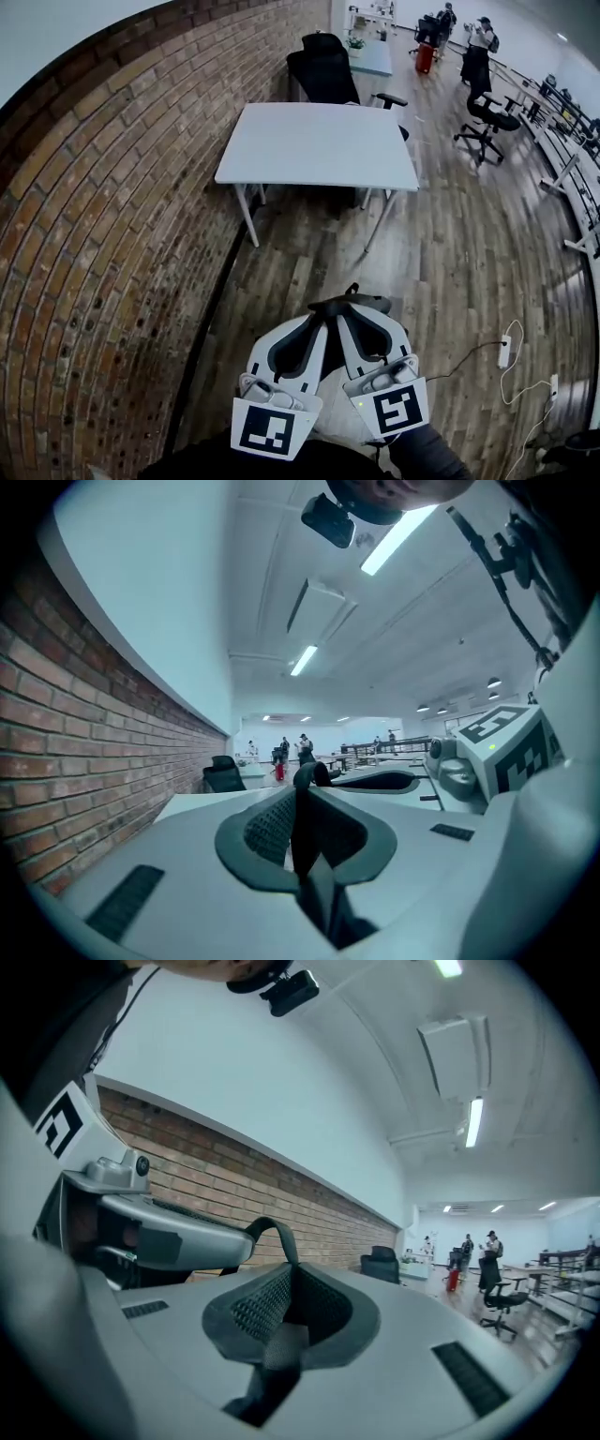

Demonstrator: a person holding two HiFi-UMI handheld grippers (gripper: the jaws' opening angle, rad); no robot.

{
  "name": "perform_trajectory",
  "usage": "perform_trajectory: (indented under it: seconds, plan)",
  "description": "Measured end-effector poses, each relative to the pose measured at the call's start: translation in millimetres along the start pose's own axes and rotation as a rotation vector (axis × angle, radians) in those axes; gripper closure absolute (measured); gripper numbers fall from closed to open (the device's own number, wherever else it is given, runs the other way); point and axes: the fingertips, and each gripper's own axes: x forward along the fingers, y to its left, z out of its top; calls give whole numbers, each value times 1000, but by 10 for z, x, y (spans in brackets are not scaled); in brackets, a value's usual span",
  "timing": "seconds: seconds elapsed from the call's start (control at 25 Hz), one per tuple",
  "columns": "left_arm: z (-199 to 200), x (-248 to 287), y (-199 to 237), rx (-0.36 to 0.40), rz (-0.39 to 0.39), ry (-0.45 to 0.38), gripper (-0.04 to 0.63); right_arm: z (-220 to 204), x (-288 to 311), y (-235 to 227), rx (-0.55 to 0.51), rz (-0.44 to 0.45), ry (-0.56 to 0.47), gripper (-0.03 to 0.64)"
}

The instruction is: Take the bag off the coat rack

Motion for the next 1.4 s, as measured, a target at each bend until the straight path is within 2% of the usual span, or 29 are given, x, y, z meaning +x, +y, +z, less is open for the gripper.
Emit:
perform_trajectory:
  seconds: [0.2, 0.44, 0.56, 0.92, 1.08, 1.4]
  plan:
    - [53, 626, -115, -5, -183, -30, 552, -65, 78, -622, -35, -178, 47, 592]
    - [84, 1215, -99, -25, -313, -32, 552, -176, 262, -1147, -30, -300, 102, 592]
    - [155, 1450, -65, -9, -358, -45, 552, -160, 368, -1361, -34, -339, 116, 592]
    - [260, 1924, -13, -24, -408, -84, 552, -132, 572, -1790, -77, -398, 126, 592]
    - [325, 2099, -63, 4, -410, -97, 552, -128, 600, -1978, -79, -406, 109, 592]
    - [222, 2669, -228, 39, -400, -63, 552, -368, 701, -2519, -34, -391, 92, 592]
